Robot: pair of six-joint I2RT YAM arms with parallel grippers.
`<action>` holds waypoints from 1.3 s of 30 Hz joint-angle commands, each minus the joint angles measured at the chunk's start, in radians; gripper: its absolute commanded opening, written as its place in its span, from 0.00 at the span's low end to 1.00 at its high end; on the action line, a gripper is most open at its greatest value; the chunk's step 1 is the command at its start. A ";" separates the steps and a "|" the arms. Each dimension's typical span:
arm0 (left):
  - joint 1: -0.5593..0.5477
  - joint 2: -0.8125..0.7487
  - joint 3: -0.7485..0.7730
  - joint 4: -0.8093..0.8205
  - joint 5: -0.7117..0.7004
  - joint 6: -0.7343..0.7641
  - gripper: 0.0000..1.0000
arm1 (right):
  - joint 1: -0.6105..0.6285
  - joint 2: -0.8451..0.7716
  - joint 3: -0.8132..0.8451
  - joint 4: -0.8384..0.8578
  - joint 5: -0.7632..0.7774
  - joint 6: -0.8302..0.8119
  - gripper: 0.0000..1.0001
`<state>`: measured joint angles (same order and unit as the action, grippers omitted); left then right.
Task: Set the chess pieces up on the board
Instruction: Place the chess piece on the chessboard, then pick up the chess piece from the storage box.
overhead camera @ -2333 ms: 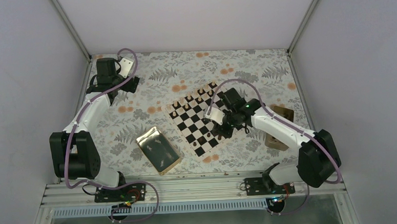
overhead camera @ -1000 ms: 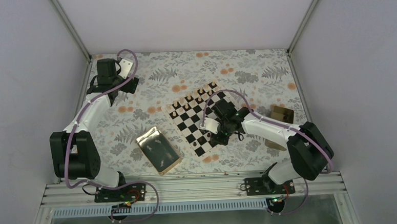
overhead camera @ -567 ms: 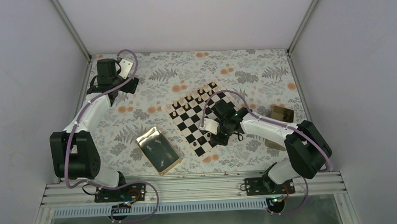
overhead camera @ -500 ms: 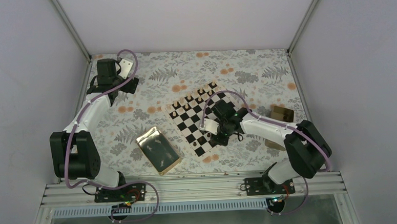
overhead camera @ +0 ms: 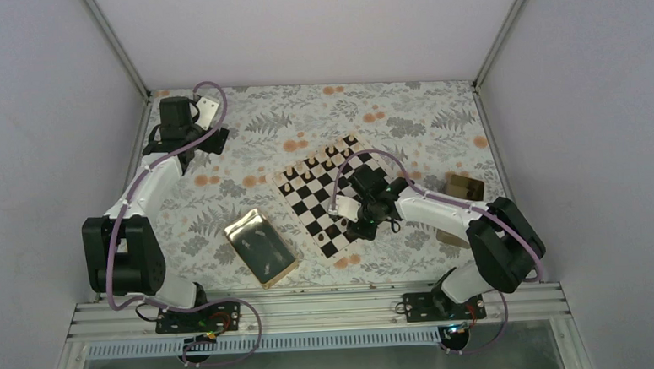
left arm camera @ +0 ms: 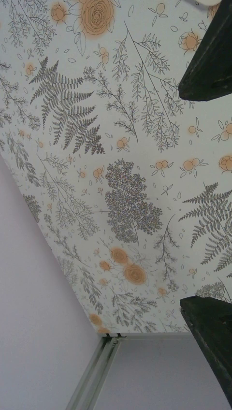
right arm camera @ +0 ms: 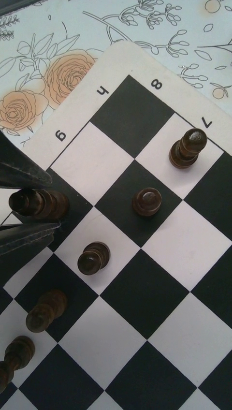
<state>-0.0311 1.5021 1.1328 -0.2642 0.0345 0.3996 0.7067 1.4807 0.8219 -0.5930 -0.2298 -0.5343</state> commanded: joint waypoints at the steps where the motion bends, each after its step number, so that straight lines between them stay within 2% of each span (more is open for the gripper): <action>1: -0.004 -0.014 -0.005 0.016 -0.006 -0.002 1.00 | 0.010 0.009 -0.012 0.024 0.003 -0.011 0.24; 10: -0.004 -0.019 -0.003 0.016 -0.008 0.001 1.00 | 0.009 -0.061 0.030 -0.018 0.029 -0.003 0.34; 16: -0.003 -0.038 -0.015 0.022 -0.017 0.008 1.00 | -0.010 -0.163 0.129 -0.096 0.095 0.004 0.41; 20: -0.002 -0.040 -0.013 0.018 -0.005 0.010 1.00 | -0.102 -0.235 0.194 -0.120 0.141 -0.014 0.43; 24: -0.003 -0.038 0.003 0.004 0.010 0.008 1.00 | -0.303 -0.278 0.244 -0.133 0.107 -0.065 0.45; 30: -0.003 -0.036 0.022 -0.014 0.028 0.013 1.00 | -0.513 -0.288 0.243 -0.190 0.084 -0.124 0.46; 35: -0.004 -0.010 0.020 0.001 0.038 0.013 1.00 | -0.529 -0.262 0.211 -0.275 0.014 -0.123 0.42; 39: -0.004 0.001 0.017 0.015 0.043 0.021 1.00 | -0.463 -0.240 0.153 -0.306 -0.027 -0.105 0.41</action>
<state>-0.0311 1.4876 1.1275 -0.2695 0.0559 0.4076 0.1860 1.2179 1.0367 -0.8288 -0.1829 -0.6376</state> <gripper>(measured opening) 0.999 0.409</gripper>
